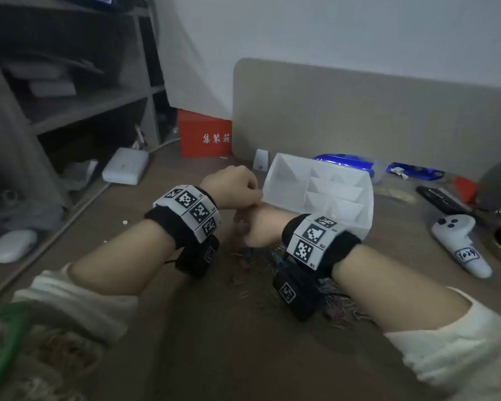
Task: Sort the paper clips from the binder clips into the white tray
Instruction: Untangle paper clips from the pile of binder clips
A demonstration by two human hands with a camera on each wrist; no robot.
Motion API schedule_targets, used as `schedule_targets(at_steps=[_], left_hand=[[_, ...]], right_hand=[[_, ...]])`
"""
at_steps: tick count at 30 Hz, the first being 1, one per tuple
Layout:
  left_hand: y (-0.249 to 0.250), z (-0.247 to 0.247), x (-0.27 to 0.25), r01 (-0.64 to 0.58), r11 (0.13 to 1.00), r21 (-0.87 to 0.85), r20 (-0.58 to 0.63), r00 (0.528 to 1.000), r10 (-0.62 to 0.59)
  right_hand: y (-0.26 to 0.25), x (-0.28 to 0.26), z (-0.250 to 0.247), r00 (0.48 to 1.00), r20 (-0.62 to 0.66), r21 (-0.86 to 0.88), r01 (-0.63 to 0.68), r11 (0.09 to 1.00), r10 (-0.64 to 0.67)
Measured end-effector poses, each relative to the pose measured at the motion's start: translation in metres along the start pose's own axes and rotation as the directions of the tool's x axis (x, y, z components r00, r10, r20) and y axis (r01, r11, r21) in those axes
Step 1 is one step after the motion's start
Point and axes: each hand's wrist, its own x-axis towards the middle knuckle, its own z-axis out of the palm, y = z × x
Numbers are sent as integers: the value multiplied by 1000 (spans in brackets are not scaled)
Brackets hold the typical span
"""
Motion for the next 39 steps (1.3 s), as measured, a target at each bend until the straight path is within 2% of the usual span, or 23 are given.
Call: schedule_targets(at_steps=[1, 6, 9, 15, 21, 28, 30, 31, 33, 34, 36, 37, 39], left_hand=[[-2, -1, -2, 5, 1000, -11, 3, 1000, -5], [-3, -2, -11, 22, 999, -38, -19, 1000, -23], [-4, -1, -19, 16, 999, -37, -56, 998, -18], [-2, 5, -39, -7, 997, -76, -84, 996, 1], [-7, -1, -60, -8, 991, -132, -156, 988, -12], [-5, -1, -74, 24, 959, -281, -112, 992, -58], [1, 0, -76, 101, 881, -462, -26, 992, -127], [5, 0, -76, 164, 801, -576, 48, 985, -167], [12, 0, -78, 300, 570, -765, 222, 953, -204], [15, 0, -78, 350, 436, -829, 294, 936, -193], [18, 2, -76, 389, 196, -900, 362, 918, -159], [18, 3, -72, 388, 118, -914, 369, 916, -156], [18, 8, -63, 387, 47, -921, 375, 913, -162]], right_hand=[[-4, 3, 1, 999, 34, -46, 2, 999, 0], [-12, 11, 8, 1000, 7, -189, 13, 982, -12], [-14, 11, 9, 999, 36, -304, -1, 953, 12], [-16, -1, 12, 998, -3, -284, -56, 957, 57], [-15, -20, 4, 979, -137, 19, -149, 989, 151], [-9, -43, -5, 943, -291, 408, -32, 913, 162], [-6, -41, -8, 903, -386, 512, 39, 858, 189], [-5, -39, -10, 879, -434, 550, 83, 831, 199], [-5, -38, -15, 847, -487, 620, 162, 768, 214], [-6, -39, -18, 842, -496, 637, 188, 747, 211], [-7, -40, -20, 849, -494, 650, 219, 728, 186], [-5, -39, -20, 857, -486, 653, 228, 722, 169], [0, -36, -20, 870, -474, 654, 245, 716, 136]])
